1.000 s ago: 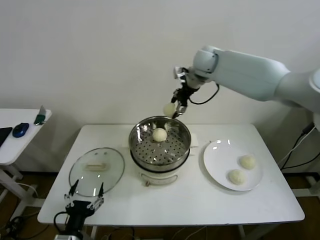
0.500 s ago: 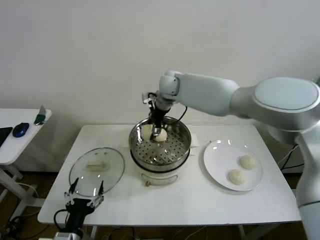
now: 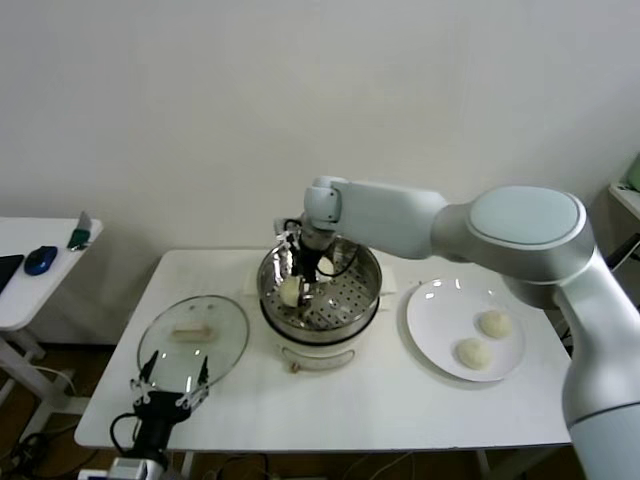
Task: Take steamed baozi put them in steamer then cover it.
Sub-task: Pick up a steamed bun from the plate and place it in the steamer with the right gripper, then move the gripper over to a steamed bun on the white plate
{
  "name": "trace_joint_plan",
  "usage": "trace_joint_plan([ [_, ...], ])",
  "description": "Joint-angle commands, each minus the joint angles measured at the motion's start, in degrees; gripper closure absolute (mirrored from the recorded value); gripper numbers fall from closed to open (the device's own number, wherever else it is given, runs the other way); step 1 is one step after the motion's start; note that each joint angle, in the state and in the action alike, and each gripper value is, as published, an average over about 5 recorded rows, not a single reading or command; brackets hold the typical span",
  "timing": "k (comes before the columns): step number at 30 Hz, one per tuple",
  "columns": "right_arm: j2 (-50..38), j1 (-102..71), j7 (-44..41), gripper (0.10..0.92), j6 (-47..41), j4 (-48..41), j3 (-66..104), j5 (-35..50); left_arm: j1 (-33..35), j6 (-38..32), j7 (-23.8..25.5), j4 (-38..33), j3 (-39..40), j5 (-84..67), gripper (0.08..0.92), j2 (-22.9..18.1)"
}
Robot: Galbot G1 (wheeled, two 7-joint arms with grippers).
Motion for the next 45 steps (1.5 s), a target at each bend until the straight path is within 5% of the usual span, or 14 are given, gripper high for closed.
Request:
trace_joint_plan([
  [1,1.40,-1.96,0.12,0.316,0.28,-2.63,0.46,-1.64,-0.23,0.11,0.01,0.32,-0.22,0.01,0.177,-0.26],
  [23,-3.84,2.73,-3.16,0.203,1.06,0.57,2.83,-3.33,-0.06,-0.03,-0.07,0.61,-0.59,-0.03,0.177,0.03],
  [32,-18.03,13.15,-8.23,0.203,4.21,12.14,3.34,-5.58,-0.54,0.16,-0.04,0.96,-0.61,-0.04,0.177,0.23],
  [45,-44.98,7.19,-9.87,0.203,4.87,26.08,7.75,-22.35,-2.49,0.83,1.14,1.46,-0.97,-0.86,0.177,0.95],
])
